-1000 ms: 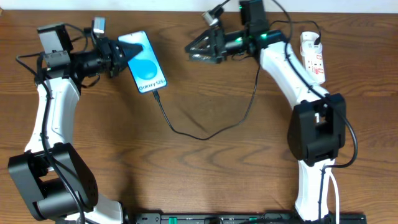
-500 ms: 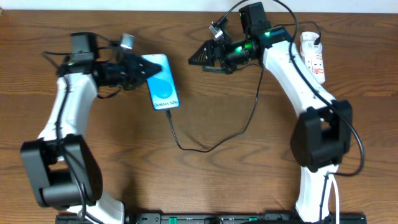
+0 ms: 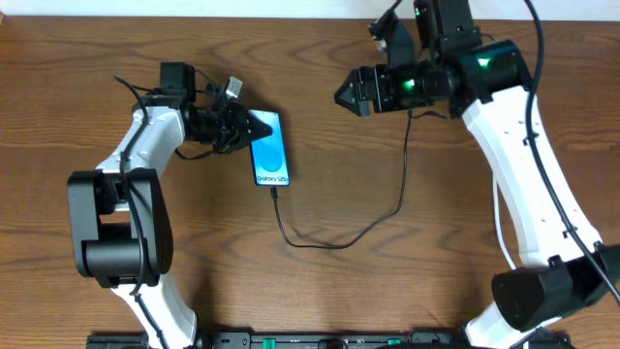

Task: Plug charger to phone and switch on socket
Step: 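Lower the cabled phone flat onto the table with the left gripper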

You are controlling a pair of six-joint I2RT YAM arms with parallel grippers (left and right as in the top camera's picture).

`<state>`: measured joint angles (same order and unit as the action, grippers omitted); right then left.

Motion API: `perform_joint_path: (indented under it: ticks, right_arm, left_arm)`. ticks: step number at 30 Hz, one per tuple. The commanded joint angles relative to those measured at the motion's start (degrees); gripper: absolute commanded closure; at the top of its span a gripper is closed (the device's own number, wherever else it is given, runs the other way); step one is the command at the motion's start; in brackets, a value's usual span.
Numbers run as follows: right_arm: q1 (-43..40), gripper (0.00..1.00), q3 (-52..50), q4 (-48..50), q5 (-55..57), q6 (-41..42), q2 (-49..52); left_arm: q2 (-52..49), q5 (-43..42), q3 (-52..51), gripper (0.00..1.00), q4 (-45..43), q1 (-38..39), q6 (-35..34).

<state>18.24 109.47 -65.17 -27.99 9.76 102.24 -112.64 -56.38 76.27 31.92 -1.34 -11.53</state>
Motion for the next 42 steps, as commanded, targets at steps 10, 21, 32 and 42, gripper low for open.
perform_joint_path:
  ticks: [10, 21, 32, 42]
  right_arm:
    - [1.92, 0.15, 0.63, -3.5, 4.94, -1.25, -0.87]
    - [2.86, 0.15, 0.61, -4.04, 7.1, -1.03, -0.87]
    - [2.86, 0.15, 0.61, -4.59, 7.1, -0.9, -0.87]
    - [2.86, 0.16, 0.61, -4.83, 7.1, -0.81, -0.87]
  left_arm:
    - [-5.18, 6.93, 0.44, 0.92, -2.78, -0.15, 1.62]
    - [-9.09, 6.97, 0.44, 0.93, -4.33, 0.42, 1.64]
    - [-9.09, 7.63, 0.44, 0.83, -4.04, 0.42, 1.62]
    - [-9.09, 8.74, 0.44, 0.63, -3.69, 0.42, 1.6]
